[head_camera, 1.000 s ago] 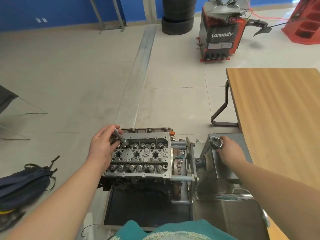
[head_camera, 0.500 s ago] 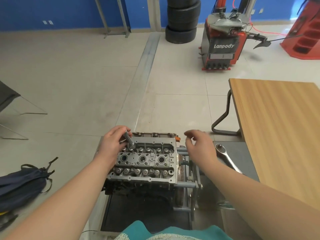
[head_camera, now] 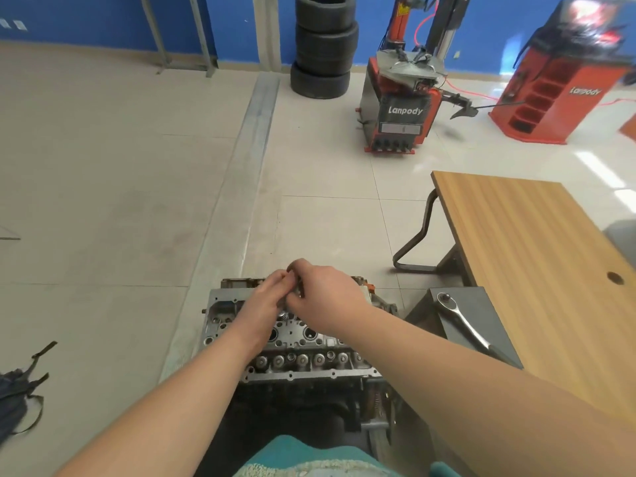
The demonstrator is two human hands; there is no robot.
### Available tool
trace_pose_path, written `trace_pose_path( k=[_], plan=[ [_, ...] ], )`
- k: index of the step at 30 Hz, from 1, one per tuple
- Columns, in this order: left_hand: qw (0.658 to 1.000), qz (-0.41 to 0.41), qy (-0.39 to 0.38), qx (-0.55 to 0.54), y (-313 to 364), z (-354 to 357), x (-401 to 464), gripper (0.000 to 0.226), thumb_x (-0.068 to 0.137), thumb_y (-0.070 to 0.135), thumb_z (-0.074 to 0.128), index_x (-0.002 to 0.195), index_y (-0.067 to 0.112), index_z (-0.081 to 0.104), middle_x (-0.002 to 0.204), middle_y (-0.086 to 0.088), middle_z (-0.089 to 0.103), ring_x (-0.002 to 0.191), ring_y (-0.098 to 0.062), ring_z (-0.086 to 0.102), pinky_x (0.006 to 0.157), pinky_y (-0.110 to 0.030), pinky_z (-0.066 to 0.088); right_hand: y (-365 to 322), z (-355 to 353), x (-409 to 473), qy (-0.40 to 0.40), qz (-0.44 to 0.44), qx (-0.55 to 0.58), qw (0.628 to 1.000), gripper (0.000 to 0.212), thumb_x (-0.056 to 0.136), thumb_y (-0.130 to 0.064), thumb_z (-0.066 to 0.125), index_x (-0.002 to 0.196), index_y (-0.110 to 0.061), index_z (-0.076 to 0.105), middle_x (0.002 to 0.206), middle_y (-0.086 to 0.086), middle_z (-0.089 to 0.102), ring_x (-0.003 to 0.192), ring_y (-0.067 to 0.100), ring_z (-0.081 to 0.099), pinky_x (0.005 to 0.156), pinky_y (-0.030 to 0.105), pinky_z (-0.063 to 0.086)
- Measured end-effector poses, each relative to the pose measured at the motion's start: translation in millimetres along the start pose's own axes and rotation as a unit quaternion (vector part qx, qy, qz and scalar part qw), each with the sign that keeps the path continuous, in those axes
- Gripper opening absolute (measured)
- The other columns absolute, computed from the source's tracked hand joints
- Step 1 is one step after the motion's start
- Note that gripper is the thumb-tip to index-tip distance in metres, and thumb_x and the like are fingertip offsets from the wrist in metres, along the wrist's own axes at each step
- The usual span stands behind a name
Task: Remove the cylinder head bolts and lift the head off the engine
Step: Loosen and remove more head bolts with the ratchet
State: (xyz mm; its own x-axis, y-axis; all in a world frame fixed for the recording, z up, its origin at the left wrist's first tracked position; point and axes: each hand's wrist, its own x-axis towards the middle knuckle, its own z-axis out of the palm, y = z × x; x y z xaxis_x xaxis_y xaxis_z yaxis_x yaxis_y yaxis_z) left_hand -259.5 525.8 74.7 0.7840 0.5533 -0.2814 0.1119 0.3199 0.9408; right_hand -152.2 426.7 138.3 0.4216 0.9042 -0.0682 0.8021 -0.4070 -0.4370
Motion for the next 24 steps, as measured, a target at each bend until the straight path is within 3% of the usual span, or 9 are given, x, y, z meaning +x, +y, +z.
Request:
trace_pose_path(
  k=[4, 6, 9, 11, 15, 18, 20, 22, 24],
  plan=[
    [0.994, -0.017, -0.099, 0.036, -4, -30, 9, 0.057, 0.109, 0.053, 0.042, 0.106, 0.009, 0.078, 0.119, -0.021, 0.074, 0.123, -0.032, 0.068, 0.114, -0.044, 0.046, -9, -4, 7, 0.009, 0.017, -0.082, 0.996, 0.029, 0.101, -0.046, 0.056, 0.109, -0.019, 0.063, 0.09, 0.0, 0.067, 0.081, 0.025, 0.061, 0.067, 0.037, 0.052],
    [0.989, -0.014, -0.133, 0.059, -6, -44, 17, 0.051, 0.117, 0.037, 0.035, 0.108, 0.012, 0.079, 0.123, -0.012, 0.076, 0.124, -0.03, 0.067, 0.11, -0.042, 0.049, -14, -6, 12, 0.018, 0.029, -0.109, 0.993, 0.033, 0.104, -0.048, 0.054, 0.106, -0.017, 0.065, 0.088, 0.001, 0.065, 0.08, 0.025, 0.059, 0.064, 0.035, 0.045],
    [0.973, 0.008, -0.17, 0.154, 1, -56, 29, 0.038, 0.108, 0.009, 0.052, 0.115, 0.033, 0.08, 0.121, 0.002, 0.078, 0.114, -0.019, 0.072, 0.093, -0.025, 0.058, -20, -4, 20, 0.022, 0.038, -0.144, 0.989, 0.025, 0.106, -0.036, 0.054, 0.104, -0.013, 0.064, 0.091, 0.004, 0.063, 0.086, 0.028, 0.059, 0.064, 0.036, 0.04],
    [0.948, 0.03, -0.195, 0.249, 2, -59, 39, 0.039, 0.103, 0.009, 0.061, 0.11, 0.043, 0.079, 0.114, 0.011, 0.079, 0.105, -0.007, 0.074, 0.083, -0.015, 0.057, -22, -3, 23, 0.007, 0.017, -0.169, 0.985, 0.018, 0.105, -0.027, 0.056, 0.11, -0.013, 0.065, 0.1, 0.004, 0.064, 0.096, 0.028, 0.058, 0.071, 0.036, 0.042],
    [0.919, 0.05, -0.189, 0.343, -4, -63, 54, 0.019, 0.102, 0.024, 0.068, 0.097, 0.04, 0.076, 0.094, 0.012, 0.08, 0.087, -0.006, 0.074, 0.085, -0.033, 0.059, -28, -8, 21, -0.037, -0.032, -0.158, 0.986, 0.028, 0.093, -0.006, 0.062, 0.116, -0.02, 0.069, 0.114, -0.002, 0.062, 0.102, 0.024, 0.054, 0.075, 0.029, 0.035],
    [0.923, 0.071, -0.179, 0.332, -2, -63, 55, 0.011, 0.086, 0.039, 0.075, 0.091, 0.049, 0.076, 0.084, 0.014, 0.079, 0.073, 0.0, 0.071, 0.069, -0.02, 0.054, -36, -12, 19, -0.01, 0.041, -0.09, 0.995, 0.03, 0.097, -0.03, 0.065, 0.126, -0.024, 0.066, 0.117, -0.003, 0.063, 0.104, 0.023, 0.06, 0.082, 0.036, 0.049],
    [0.93, 0.083, -0.17, 0.314, -2, -62, 57, 0.019, 0.069, 0.047, 0.08, 0.088, 0.05, 0.078, 0.083, 0.015, 0.079, 0.075, 0.0, 0.073, 0.07, -0.02, 0.055, -42, -13, 23, -0.003, 0.12, -0.129, 0.984, 0.04, 0.098, -0.053, 0.058, 0.12, -0.02, 0.066, 0.104, 0.001, 0.065, 0.093, 0.025, 0.062, 0.073, 0.037, 0.052],
    [0.93, 0.096, -0.167, 0.313, -4, -60, 60, 0.023, 0.068, 0.041, 0.089, 0.087, 0.047, 0.079, 0.086, 0.014, 0.079, 0.081, -0.004, 0.074, 0.078, -0.027, 0.057, -47, -11, 28, -0.027, 0.151, -0.209, 0.966, 0.038, 0.103, -0.05, 0.053, 0.107, -0.015, 0.066, 0.087, 0.004, 0.061, 0.081, 0.028, 0.061, 0.06, 0.035, 0.048],
    [0.923, 0.107, -0.184, 0.322, -5, -59, 60, 0.021, 0.074, 0.037, 0.087, 0.09, 0.045, 0.076, 0.09, 0.014, 0.079, 0.087, -0.005, 0.074, 0.081, -0.029, 0.057, -51, -11, 29, -0.045, 0.129, -0.238, 0.962, 0.022, 0.105, -0.034, 0.055, 0.108, -0.014, 0.063, 0.086, 0.004, 0.057, 0.083, 0.031, 0.061, 0.061, 0.036, 0.047]
  ],
)
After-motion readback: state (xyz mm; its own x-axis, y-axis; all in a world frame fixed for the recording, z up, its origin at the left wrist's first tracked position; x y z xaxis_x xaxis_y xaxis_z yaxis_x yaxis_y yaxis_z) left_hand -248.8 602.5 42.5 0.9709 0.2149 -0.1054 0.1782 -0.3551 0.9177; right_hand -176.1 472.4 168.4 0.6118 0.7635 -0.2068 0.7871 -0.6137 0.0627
